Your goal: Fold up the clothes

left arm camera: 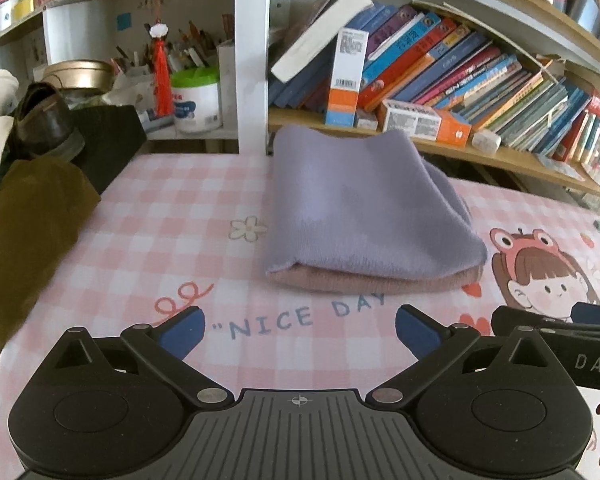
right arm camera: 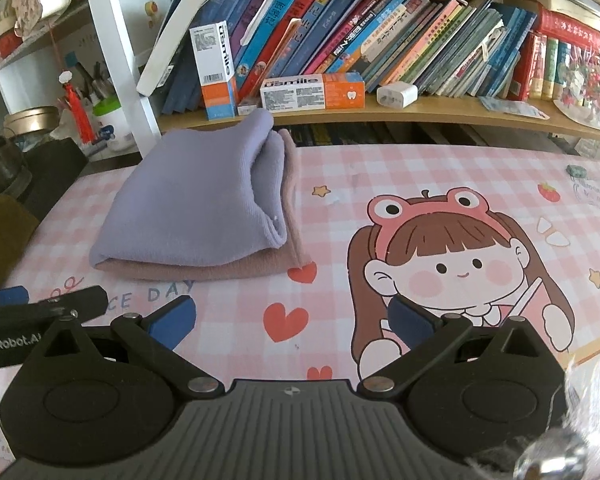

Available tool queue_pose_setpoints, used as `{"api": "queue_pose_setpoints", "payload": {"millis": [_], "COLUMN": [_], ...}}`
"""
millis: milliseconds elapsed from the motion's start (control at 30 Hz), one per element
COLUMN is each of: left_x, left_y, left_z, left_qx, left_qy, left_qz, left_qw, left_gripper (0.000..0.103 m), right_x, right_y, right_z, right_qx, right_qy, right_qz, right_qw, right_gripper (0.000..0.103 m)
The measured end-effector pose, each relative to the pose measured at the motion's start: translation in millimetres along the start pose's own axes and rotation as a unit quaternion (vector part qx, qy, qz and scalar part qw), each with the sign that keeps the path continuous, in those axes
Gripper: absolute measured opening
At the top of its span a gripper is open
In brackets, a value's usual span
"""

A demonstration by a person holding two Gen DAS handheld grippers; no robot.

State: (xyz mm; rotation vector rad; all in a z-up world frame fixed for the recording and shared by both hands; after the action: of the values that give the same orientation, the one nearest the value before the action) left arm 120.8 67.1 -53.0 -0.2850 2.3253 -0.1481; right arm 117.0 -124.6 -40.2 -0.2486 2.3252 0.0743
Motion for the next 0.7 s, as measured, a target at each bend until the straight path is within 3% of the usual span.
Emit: {"api": "queue_pose_setpoints", "payload": {"millis": [700], "left_x": [-1.4], "left_y": [2.2], "left_z": [-3.0], "left_qx": [-0.014], "left_qy": [-0.011], "left_qz": [0.003], "left_qw": [0.9998], "left_gripper": [0.103], "right_x": [1.1], "right_y": [1.6], "right_z": [4.0], "right_qx": [0.000], "right_qy": [0.010], "right_qz": [0.001], "right_qw": [1.000], "right_gripper": [0.103]}}
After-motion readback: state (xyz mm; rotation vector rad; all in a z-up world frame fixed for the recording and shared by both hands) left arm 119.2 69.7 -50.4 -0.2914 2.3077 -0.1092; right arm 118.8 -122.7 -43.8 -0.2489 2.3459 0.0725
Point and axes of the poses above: each gripper's, at about its wrist camera, not at the fingertips, and z roughly the way its jaws point, y to its left, x to its underside, the point moved 4 cm from there along z, roughly the way its jaws point, and after that the axes turned 12 degrees about -z, right-handed, at the moved point
